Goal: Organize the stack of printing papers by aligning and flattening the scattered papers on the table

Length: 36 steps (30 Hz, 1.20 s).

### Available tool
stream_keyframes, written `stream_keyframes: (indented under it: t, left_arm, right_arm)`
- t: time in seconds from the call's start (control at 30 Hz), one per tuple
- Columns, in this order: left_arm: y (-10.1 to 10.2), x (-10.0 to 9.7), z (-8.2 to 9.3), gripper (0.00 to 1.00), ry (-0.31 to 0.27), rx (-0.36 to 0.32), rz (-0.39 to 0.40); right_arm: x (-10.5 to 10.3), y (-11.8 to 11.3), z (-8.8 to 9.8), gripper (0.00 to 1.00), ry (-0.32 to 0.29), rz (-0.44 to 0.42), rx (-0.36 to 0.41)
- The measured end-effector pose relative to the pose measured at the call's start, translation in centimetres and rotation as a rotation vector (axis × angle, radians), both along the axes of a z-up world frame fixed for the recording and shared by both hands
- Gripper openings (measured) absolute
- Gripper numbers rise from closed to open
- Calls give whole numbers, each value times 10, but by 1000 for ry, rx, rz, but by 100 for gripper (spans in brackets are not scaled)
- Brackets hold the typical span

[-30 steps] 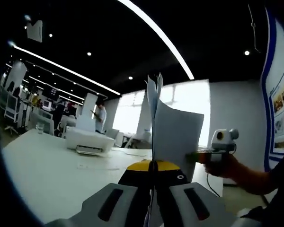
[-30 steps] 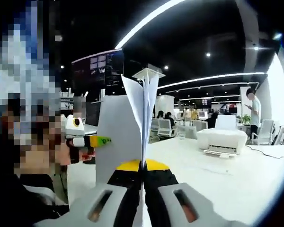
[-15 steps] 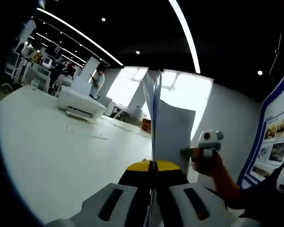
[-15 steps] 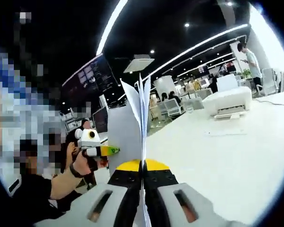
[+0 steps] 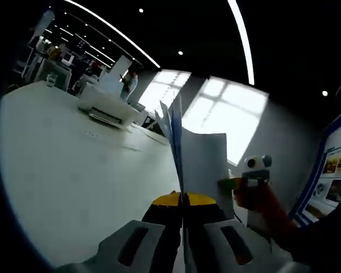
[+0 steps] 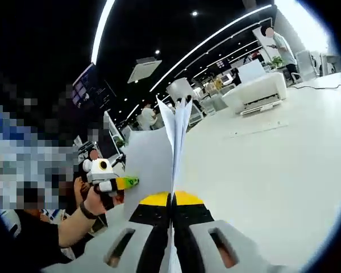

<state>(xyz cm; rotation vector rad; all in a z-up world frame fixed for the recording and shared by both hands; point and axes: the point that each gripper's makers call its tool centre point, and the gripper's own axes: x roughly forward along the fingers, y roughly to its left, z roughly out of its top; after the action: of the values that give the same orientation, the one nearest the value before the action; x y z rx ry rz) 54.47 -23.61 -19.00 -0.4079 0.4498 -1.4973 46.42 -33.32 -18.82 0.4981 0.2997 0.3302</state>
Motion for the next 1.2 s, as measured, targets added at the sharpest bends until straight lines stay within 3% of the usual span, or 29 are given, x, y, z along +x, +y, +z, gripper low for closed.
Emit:
stream_keyframes:
  t: [0.2, 0.4, 0.63, 0.87, 1.0, 1.2]
  left_arm:
    - [0, 9, -7, 6, -47, -7, 57]
    - [5, 8, -2, 6, -110, -34, 96]
    - [2, 7, -6, 7, -162, -9, 113]
    - [-1, 10, -26, 7, -215, 39, 130]
    - [-1, 12, -39, 7, -281, 82, 143]
    - [-3, 15, -51, 7, -277, 93, 159]
  right_arm:
    - [9, -1, -13, 0, 14, -30, -37]
    - [11, -3, -14, 0, 3, -31, -27]
    - [17, -7, -22, 0, 12, -49, -76]
    - [26, -10, -48, 0, 33, -77, -105]
    - [27, -3, -57, 0, 35, -83, -127]
    - [29, -3, -67, 0, 34, -85, -161]
